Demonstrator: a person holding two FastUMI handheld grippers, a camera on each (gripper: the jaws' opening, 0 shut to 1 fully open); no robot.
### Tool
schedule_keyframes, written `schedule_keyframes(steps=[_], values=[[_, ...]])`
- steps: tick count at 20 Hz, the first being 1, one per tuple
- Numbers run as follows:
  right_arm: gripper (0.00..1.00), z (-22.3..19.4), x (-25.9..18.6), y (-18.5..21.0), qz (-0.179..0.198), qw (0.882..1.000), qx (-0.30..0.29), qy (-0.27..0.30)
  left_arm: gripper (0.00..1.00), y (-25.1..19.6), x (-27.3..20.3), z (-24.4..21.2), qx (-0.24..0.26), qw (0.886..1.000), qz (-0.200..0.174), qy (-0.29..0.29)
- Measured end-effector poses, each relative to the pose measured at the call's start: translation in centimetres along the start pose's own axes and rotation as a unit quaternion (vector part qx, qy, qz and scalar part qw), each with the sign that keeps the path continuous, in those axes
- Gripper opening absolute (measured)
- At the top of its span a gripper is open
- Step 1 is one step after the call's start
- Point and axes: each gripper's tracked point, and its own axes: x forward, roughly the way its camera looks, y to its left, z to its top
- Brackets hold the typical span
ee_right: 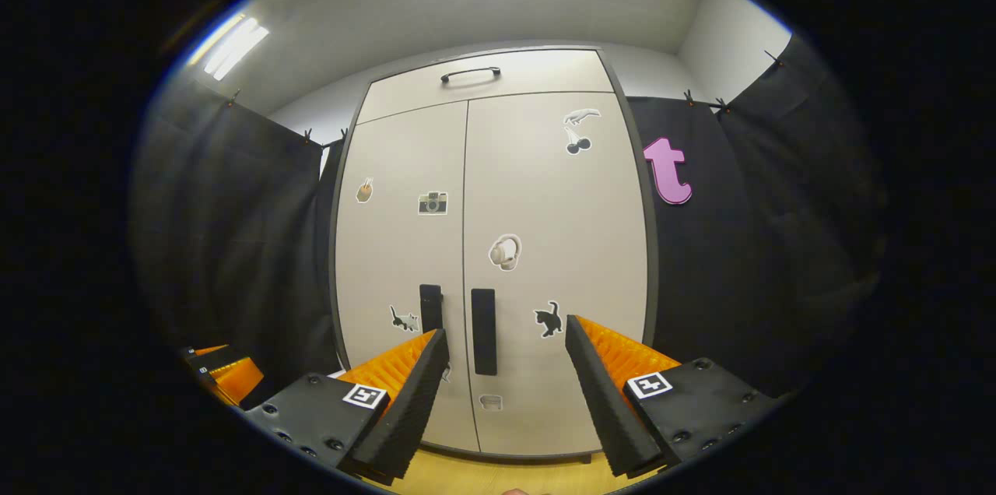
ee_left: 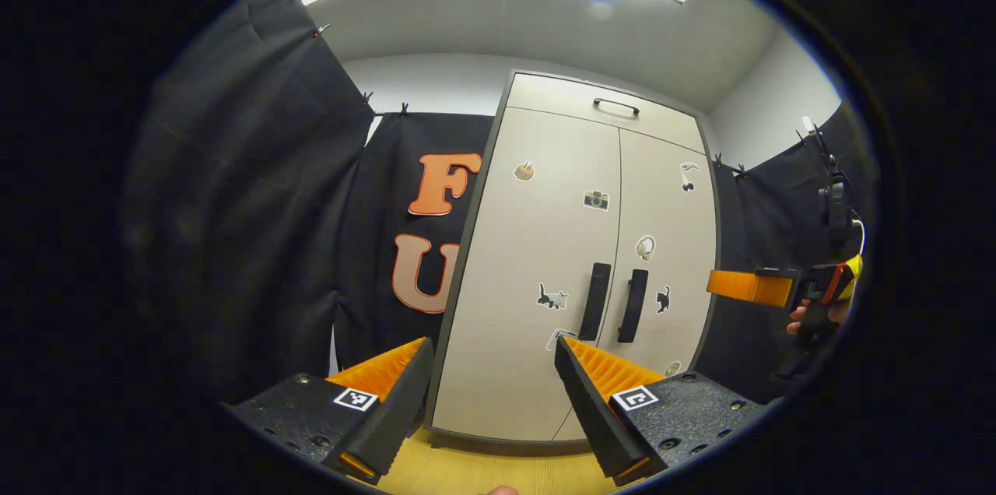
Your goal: Open the right door of the double-door shoe cabinet with the right hand, and open the left door with the left hand.
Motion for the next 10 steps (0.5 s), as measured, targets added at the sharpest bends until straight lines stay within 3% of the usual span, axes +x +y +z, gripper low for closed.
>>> schedule_keyframes(steps=[4, 10], values=[[0.97, 0.6, 4.9, 0.8, 0.012, 1.0, 0.029, 0.002, 0.94, 1.8, 0.0, 0.2, 0.001, 1.0, 0.019, -0.003], [0.96, -3.0, 11.3, 0.9, -0.021, 0.999, -0.029, 0.038, 0.94, 4.2, -0.5, 0.2, 0.007, 0.999, 0.041, -0.006]])
